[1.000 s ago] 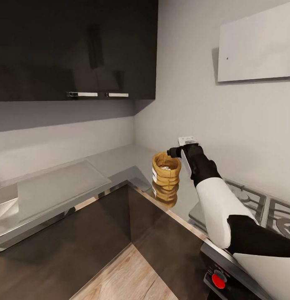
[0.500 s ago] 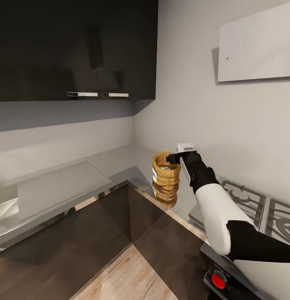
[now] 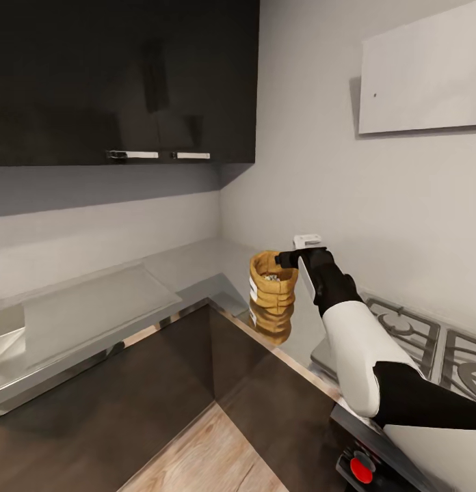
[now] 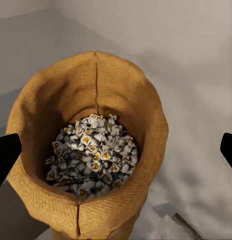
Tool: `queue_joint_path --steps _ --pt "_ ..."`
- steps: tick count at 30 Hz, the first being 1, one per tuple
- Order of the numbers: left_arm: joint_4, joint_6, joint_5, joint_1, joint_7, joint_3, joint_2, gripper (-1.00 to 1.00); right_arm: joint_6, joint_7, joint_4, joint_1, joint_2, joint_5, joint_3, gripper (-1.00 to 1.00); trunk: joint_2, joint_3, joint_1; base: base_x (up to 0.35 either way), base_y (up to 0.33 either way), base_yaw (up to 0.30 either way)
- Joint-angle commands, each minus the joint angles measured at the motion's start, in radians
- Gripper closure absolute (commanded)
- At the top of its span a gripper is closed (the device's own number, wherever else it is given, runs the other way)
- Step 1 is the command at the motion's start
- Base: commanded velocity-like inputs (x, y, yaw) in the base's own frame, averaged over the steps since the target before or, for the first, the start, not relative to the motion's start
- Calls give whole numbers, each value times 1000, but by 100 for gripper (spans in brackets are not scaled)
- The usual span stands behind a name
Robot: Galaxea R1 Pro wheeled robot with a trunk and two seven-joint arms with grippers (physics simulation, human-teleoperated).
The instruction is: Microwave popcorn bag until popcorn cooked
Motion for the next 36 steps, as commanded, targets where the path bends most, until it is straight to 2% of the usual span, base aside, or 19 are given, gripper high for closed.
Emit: queue_joint_path --steps 1,14,17,19,21,31,36 --pt "0 -2 6 0 1 1 0 -100 3 2 -2 -1 1 5 -4 -100 -1 -1 0 175 -71 0" --pt "0 -2 6 0 1 0 0 -100 3 -3 -2 -1 -3 7 -6 -100 -1 -1 0 54 -25 0" --pt "0 -2 6 0 1 1 0 -100 4 -4 0 0 -55 5 -7 -100 -1 -1 0 0 0 0" --pt "0 -2 6 0 1 1 0 -100 4 -4 1 0 -74 5 -7 -100 -1 -1 0 0 0 0" --pt "0 -2 6 0 1 1 0 -100 5 -4 1 0 -80 5 -6 -100 -1 -1 0 0 0 0" --pt "0 -2 6 0 1 1 -1 -100 16 -25 3 0 -64 14 0 -100 -1 -1 0 1 0 0" --pt "0 -2 6 0 1 0 0 -100 17 -31 6 0 -61 10 0 -100 -1 -1 0 214 0 0"
